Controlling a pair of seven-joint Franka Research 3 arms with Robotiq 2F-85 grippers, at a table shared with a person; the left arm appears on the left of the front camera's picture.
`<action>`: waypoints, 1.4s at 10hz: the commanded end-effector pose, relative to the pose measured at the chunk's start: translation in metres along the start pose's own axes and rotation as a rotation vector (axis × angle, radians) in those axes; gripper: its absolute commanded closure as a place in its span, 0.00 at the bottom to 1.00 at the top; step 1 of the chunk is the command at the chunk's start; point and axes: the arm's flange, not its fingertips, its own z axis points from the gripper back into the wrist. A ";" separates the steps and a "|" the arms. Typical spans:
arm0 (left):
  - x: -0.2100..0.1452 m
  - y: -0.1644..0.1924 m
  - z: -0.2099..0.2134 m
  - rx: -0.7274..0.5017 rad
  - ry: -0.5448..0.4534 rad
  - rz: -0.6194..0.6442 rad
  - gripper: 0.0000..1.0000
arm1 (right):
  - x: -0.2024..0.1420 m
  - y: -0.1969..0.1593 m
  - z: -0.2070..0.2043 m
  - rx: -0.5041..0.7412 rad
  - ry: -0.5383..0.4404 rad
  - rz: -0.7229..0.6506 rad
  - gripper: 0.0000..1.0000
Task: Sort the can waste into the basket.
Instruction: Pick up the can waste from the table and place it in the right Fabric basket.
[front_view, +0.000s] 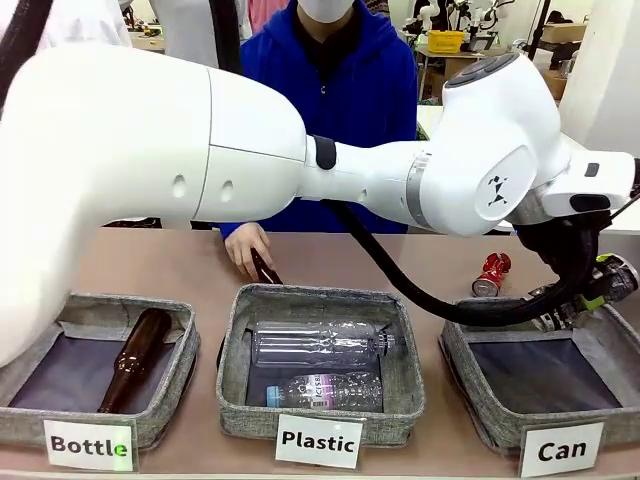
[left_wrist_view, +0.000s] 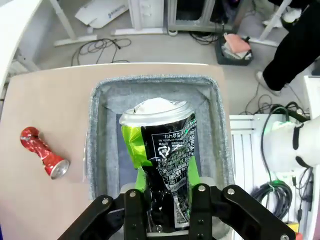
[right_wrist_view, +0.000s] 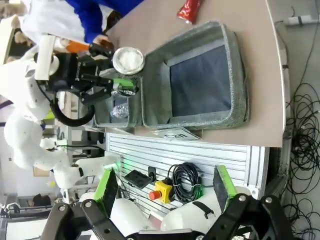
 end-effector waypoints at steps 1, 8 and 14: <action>0.012 0.005 0.000 0.039 0.020 0.003 0.66 | -0.002 0.002 0.000 -0.001 0.008 0.006 0.00; 0.007 0.006 0.009 0.026 0.002 -0.022 0.00 | -0.002 0.002 0.000 -0.001 0.008 0.006 0.00; -0.020 0.015 0.040 -0.027 0.111 -0.096 0.00 | 0.002 0.005 -0.007 0.038 -0.001 -0.001 0.00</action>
